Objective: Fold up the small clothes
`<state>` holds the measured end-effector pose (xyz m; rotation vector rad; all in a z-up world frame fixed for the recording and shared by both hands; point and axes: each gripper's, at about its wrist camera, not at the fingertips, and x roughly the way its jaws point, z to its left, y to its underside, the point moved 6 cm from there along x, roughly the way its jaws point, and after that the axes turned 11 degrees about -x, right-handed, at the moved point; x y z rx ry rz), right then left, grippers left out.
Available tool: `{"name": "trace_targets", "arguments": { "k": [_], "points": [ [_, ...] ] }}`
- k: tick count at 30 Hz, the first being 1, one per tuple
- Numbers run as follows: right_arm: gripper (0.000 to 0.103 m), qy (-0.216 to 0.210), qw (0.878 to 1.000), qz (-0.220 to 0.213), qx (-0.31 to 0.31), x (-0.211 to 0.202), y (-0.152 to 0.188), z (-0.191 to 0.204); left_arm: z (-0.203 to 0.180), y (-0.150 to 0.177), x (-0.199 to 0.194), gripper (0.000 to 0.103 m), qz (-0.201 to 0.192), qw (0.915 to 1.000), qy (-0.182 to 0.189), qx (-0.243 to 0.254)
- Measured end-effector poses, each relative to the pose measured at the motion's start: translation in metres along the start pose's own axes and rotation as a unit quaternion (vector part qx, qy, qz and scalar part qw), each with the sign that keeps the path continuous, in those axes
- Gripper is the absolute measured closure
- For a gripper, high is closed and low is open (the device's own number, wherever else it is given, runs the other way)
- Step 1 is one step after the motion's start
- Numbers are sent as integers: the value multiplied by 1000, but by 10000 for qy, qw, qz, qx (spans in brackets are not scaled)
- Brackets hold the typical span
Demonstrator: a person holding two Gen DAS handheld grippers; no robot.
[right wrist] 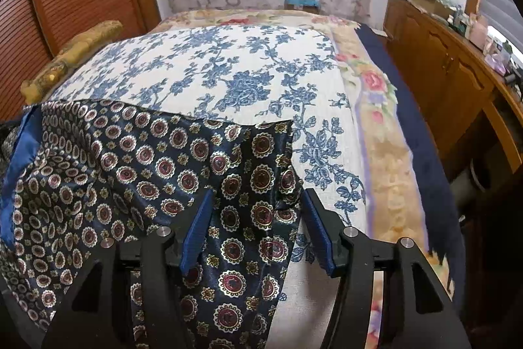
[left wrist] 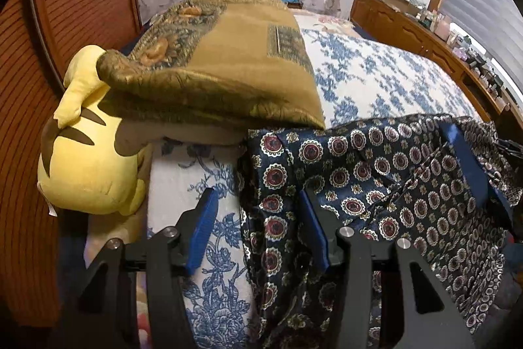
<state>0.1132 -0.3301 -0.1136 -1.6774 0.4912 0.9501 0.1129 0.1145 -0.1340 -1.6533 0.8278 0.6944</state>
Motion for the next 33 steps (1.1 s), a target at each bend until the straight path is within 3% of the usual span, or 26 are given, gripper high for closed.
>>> {"name": "trace_targets", "arguments": {
  "k": [14, 19, 25, 26, 28, 30, 33],
  "points": [
    [41, 101, 9999, 81, 40, 4, -2, -6, -4, 2, -1, 53, -98, 9999, -32, 64],
    [40, -104, 9999, 74, -113, 4, -3, 4, -5, 3, 0, 53, -128, 9999, -66, 52],
    [81, -429, 9986, -16, -322, 1, -4, 19, -16, 6, 0, 53, -116, 9998, 37, 134],
    [92, -545, 9979, -46, -338, 1, -4, 22, -18, 6, 0, 54, -113, 9998, 57, 142],
    [96, -651, 9973, -86, -330, 0, -4, 26, -21, 6, 0, 66, -104, 9997, 138, 146],
    [98, -665, 9971, -147, -338, -2, -5, 29, -24, 7, -2, 86, -53, 9996, 270, 114],
    [100, -708, 9965, -326, -299, -9, -7, 33, -31, 10, -7, 99, -27, 9982, 581, 140]
  ]
}}
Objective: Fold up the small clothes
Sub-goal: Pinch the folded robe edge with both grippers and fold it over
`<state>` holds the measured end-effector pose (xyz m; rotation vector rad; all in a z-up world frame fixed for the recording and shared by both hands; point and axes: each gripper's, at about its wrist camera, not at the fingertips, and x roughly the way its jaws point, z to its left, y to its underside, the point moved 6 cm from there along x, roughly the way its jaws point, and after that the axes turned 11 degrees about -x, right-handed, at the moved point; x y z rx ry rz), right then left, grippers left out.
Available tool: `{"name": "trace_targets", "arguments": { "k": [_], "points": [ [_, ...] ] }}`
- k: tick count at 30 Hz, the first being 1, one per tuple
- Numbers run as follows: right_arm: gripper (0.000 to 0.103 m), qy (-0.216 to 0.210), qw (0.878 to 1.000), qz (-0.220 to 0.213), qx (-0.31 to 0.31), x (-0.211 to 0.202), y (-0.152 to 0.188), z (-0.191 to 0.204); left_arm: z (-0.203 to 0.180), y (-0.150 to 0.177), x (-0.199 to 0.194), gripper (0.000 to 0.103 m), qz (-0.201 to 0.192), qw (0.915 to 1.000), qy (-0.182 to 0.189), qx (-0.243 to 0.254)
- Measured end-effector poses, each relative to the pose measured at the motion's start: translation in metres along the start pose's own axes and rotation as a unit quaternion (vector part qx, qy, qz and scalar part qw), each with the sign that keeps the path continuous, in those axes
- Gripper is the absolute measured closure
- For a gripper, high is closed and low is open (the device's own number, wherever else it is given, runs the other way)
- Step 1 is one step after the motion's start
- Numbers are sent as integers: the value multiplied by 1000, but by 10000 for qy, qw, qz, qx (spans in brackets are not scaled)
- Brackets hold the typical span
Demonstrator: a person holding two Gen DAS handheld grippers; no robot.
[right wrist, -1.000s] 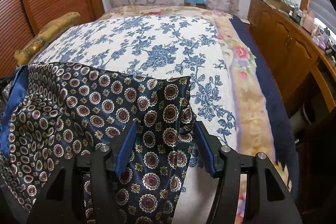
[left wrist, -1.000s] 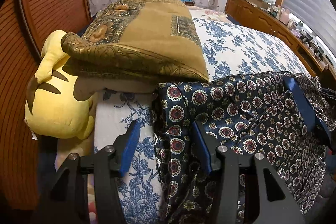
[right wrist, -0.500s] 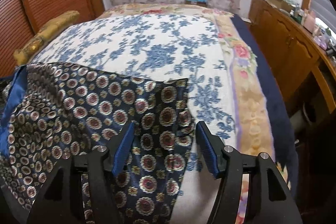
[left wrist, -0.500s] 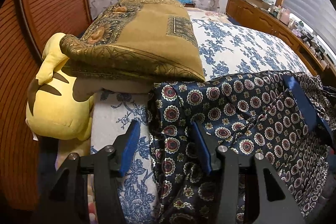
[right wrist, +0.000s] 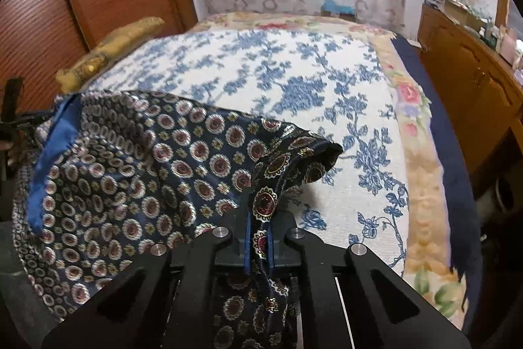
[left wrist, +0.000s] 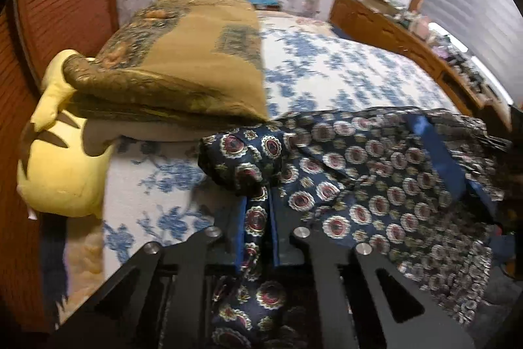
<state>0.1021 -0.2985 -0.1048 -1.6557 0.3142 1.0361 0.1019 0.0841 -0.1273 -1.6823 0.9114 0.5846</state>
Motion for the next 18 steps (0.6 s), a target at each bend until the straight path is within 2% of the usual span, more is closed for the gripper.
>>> {"name": "trace_targets", "arguments": {
  "k": [2, 8, 13, 18],
  "points": [
    [100, 17, 9999, -163, -7, -9, -5, 3, -6, 0, -9, 101, -147, 9999, 40, 71],
    [101, 134, 9967, -794, -119, -54, -34, 10, -35, -18, -58, 102, -915, 9952, 274, 189],
    [101, 314, 9901, -1326, -333, -93, -73, 12, -60, -59, -102, 102, -1678, 9842, 458, 329],
    [101, 600, 9823, -1704, -496, -114, -126, -1, -71, -121, -116, 102, -2063, 9764, 499, 405]
  ]
}}
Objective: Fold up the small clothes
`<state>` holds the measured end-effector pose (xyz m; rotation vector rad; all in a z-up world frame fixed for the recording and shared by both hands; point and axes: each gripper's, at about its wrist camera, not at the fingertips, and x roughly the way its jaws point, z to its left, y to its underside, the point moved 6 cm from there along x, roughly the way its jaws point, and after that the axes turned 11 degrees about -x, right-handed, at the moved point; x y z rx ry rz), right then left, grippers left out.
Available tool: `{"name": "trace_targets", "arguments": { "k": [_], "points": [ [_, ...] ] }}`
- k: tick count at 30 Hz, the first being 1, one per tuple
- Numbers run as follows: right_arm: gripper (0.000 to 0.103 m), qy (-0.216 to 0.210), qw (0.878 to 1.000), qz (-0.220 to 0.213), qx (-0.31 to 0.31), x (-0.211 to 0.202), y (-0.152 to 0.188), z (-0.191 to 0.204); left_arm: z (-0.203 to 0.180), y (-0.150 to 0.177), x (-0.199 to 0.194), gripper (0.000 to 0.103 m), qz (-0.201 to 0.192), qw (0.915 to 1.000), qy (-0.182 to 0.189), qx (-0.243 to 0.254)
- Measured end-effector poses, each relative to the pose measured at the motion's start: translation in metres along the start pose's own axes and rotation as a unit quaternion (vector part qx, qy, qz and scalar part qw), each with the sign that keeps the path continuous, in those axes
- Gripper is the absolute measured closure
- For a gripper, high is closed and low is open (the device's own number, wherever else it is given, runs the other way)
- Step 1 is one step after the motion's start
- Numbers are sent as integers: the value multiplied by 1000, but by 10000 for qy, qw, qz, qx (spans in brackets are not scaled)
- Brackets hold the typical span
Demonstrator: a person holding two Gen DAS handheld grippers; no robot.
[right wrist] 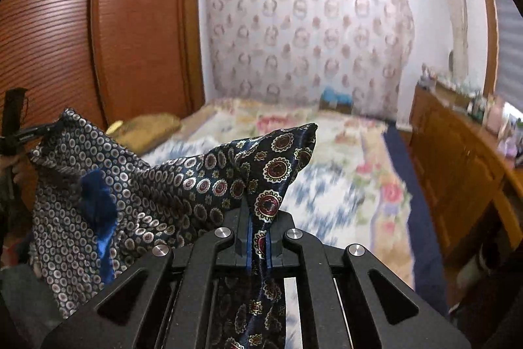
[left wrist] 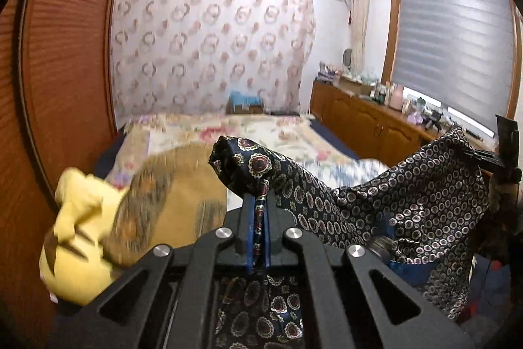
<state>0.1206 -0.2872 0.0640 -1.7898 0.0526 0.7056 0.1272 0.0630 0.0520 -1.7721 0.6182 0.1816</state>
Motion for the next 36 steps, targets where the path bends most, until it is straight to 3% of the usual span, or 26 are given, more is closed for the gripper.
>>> {"name": "trace_targets", "arguments": {
  "k": [4, 8, 11, 12, 14, 17, 24, 36],
  "points": [
    [101, 351, 9993, -97, 20, 18, -37, -30, 10, -40, 27, 102, -122, 9997, -195, 17],
    [98, 482, 9979, 360, 230, 64, -44, -62, 27, -50, 78, 96, 307, 9985, -454, 14],
    [81, 758, 9917, 977, 351, 106, -24, -79, 46, -33, 114, 94, 767, 9954, -569, -93],
    [73, 811, 9896, 1128, 376, 117, -15, -81, 49, -26, 121, 88, 897, 9947, -501, -72],
    [64, 906, 9866, 1294, 408, 127, 0, -83, 54, -14, 122, 73, 926, 9941, -558, -75],
    [58, 841, 9863, 1367, 389, 131, 19, -78, 60, 3, 113, 67, 960, 9936, -573, -156],
    [58, 687, 9858, 1504, 299, 111, 51, -58, 63, 41, 86, 65, 1003, 9921, -749, -124],
    [58, 629, 9758, 1961, 741, 104, 117, -57, 73, 90, 84, 65, 1297, 9878, -834, -194]
  ]
}}
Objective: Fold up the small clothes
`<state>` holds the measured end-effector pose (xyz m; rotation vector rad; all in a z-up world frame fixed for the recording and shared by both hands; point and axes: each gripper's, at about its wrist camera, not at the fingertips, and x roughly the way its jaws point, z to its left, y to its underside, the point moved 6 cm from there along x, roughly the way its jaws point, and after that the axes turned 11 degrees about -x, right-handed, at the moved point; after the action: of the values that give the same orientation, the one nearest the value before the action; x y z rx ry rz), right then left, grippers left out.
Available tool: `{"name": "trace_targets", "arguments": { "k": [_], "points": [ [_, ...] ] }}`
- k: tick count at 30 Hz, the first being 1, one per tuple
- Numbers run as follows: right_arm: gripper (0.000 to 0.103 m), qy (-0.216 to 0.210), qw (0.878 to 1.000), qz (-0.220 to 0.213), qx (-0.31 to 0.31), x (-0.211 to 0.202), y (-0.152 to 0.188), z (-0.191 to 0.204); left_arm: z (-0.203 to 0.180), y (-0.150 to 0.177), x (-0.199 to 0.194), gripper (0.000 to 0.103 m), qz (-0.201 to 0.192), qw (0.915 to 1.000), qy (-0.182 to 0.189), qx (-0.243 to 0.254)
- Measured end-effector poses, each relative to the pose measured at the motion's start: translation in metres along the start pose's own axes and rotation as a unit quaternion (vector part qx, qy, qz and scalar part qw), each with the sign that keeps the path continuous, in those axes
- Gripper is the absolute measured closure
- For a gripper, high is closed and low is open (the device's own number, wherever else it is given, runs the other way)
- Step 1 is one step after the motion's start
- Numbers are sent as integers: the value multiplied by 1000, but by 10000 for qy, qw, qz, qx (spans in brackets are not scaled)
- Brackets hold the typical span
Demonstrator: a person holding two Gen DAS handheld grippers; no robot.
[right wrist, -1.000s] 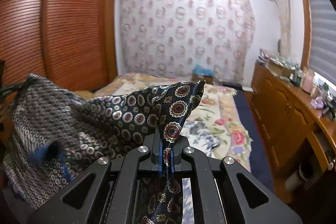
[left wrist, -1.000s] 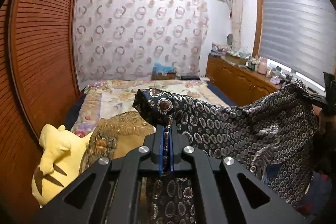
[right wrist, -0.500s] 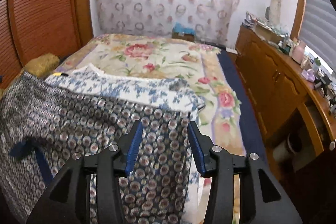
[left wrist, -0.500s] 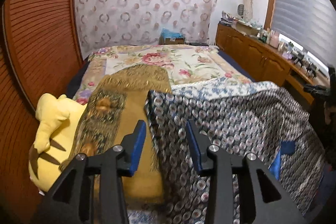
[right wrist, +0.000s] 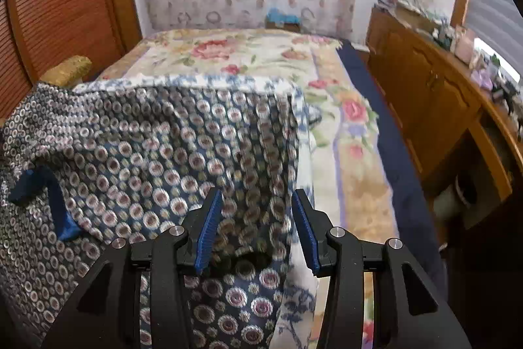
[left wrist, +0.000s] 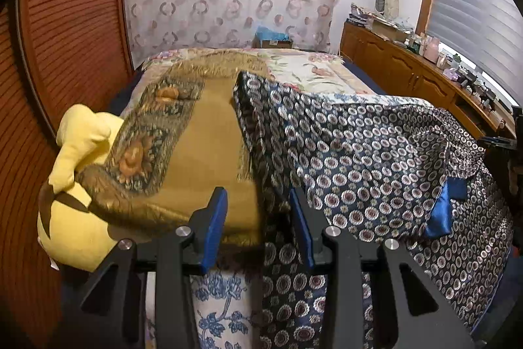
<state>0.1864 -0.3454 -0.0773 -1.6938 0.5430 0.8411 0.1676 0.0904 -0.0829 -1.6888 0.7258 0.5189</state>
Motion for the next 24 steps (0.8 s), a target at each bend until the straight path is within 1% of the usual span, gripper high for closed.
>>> {"name": "trace_targets", "arguments": {
  "k": [3, 8, 12, 16, 18, 21, 24],
  "points": [
    [58, -16, 9999, 121, 52, 9, 13, 2, 3, 5, 2, 65, -1, 10000, -31, -57],
    [58, -19, 9996, 249, 105, 23, 25, 5, 1, 9, -2, 65, -90, 9999, -27, -48],
    [58, 19, 9998, 146, 138, 24, 26, 5, -5, 9, -2, 65, -123, 9999, -40, 24],
    [57, -22, 9997, 84, 207, 24, 28, 3, -10, 8, -3, 66, -180, 9998, 38, 25],
    [57, -23, 9997, 76, 213, 24, 29, 2, -13, 6, -3, 79, -189, 9997, 124, 23],
    [57, -1, 9998, 74, 199, 24, 29, 1, -15, 3, -5, 86, -298, 9994, 154, -12],
    [57, 5, 9998, 70, 198, 23, 30, 1, -15, 2, -2, 86, -250, 9997, 56, 30]
  ]
}}
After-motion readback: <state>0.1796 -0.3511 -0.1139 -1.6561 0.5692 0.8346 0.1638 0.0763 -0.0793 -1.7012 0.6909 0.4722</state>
